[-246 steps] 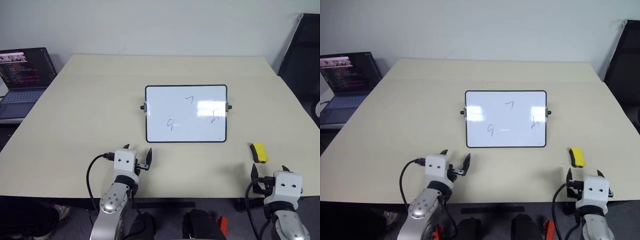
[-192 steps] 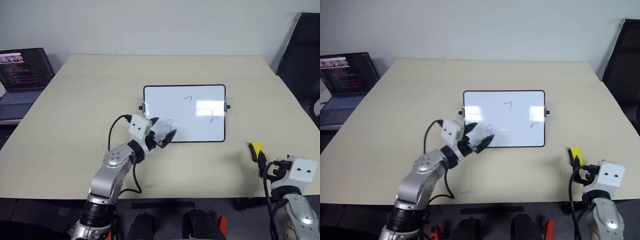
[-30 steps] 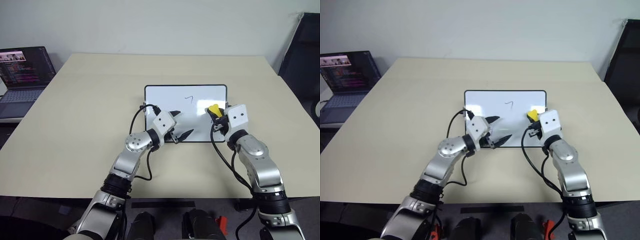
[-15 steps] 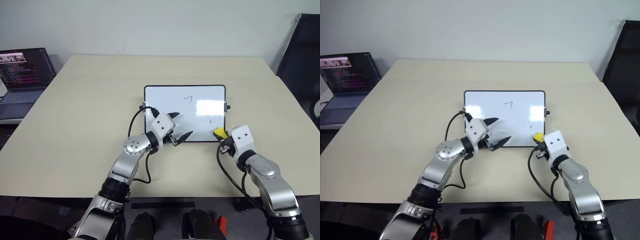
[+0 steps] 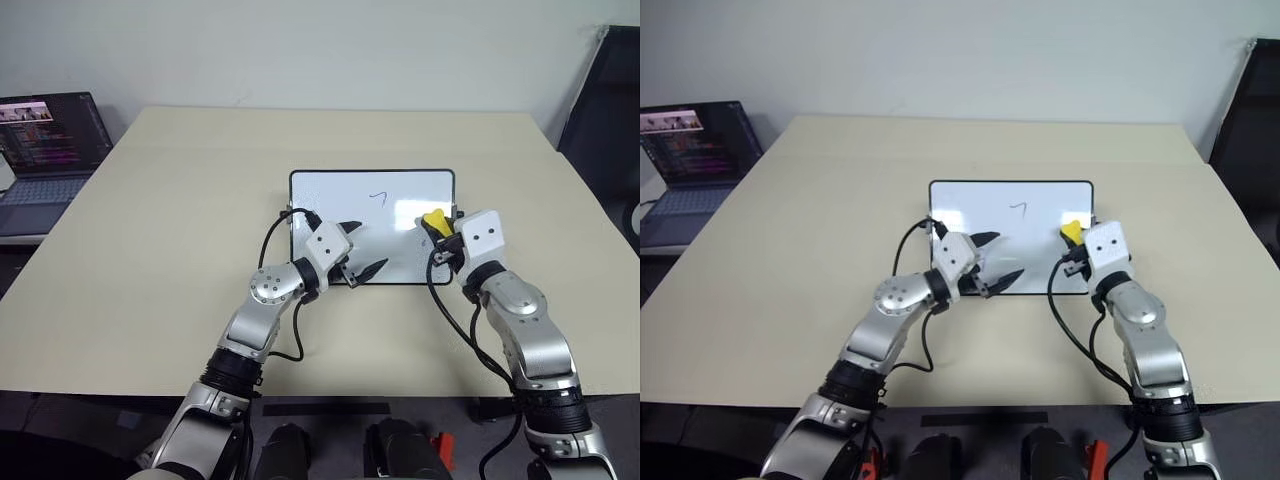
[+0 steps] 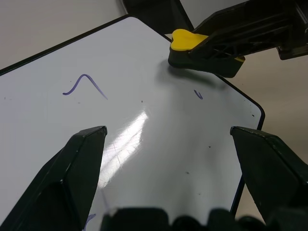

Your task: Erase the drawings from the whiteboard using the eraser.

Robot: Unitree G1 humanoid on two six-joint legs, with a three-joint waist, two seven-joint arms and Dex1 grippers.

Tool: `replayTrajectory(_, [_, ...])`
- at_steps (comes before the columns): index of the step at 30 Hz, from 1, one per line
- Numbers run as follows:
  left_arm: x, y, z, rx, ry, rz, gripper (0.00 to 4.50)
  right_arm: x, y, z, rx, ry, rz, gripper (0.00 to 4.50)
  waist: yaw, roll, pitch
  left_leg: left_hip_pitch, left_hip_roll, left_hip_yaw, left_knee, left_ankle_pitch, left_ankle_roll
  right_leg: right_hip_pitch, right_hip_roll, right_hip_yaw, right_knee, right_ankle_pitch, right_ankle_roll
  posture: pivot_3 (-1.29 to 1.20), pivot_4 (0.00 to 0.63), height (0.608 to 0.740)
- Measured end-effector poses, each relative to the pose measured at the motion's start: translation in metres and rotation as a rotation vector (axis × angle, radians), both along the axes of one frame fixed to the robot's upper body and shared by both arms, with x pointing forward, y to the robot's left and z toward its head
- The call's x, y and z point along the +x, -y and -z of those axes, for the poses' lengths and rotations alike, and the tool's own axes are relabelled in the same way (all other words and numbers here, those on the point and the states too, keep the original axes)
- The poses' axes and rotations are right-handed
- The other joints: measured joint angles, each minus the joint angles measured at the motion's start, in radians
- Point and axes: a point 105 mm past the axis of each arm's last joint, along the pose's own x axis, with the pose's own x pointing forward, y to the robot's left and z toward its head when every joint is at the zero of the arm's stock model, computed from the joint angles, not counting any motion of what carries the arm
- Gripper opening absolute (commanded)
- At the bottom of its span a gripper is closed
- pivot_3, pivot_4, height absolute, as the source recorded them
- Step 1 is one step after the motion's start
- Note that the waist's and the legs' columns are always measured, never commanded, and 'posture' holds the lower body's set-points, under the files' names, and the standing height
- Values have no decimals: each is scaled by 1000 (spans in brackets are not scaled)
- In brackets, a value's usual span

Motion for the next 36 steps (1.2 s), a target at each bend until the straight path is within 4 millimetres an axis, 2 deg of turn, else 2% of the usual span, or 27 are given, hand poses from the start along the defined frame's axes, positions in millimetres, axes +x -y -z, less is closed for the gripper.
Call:
replayTrajectory(5, [1, -4, 0, 8, 3, -11, 4500, -1, 7, 11, -53, -51, 4, 962, 0, 0, 0, 2, 0, 0, 1, 0, 0, 0, 0, 0, 2, 0, 0, 0, 150, 740])
replayTrajectory(14, [4, -11, 0, 13, 4, -35, 4500, -32, 15, 41, -81, -179, -21, 962, -3, 0, 0, 3, 0, 0, 1, 0, 0, 1, 0, 0, 3, 0, 0, 0, 150, 740])
replayTrajectory(20, [3, -7, 0, -2, -1, -26, 4500, -25, 11, 35, -59, -157, -18, 962, -6, 0, 0, 4, 0, 1, 1, 0, 0, 1, 0, 1, 3, 0, 0, 0, 150, 740])
replayTrajectory(24, [4, -5, 1, 1, -6, -17, 4500, -4, 4, 11, -31, -69, 1, 962, -6, 0, 0, 3, 0, 0, 1, 0, 0, 1, 1, 0, 4, 0, 0, 0, 150, 740])
replayTrajectory(27, [5, -5, 0, 3, -2, -15, 4500, 4, 0, -2, -22, -15, 1, 962, -2, 0, 0, 1, 0, 0, 0, 0, 0, 0, 1, 0, 2, 0, 0, 0, 150, 740])
replayTrajectory(33, [5, -5, 0, 4, -1, -16, 4500, 5, -3, 3, -17, -23, -4, 962, 0, 0, 0, 0, 0, 0, 0, 0, 0, 0, 0, 0, 1, 0, 0, 0, 150, 740])
replayTrajectory(36, [5, -6, -1, 4, 0, -20, 4500, -2, -2, 14, -54, -62, -23, 962, 0, 0, 0, 2, 0, 0, 1, 0, 0, 0, 0, 0, 2, 0, 0, 0, 150, 740])
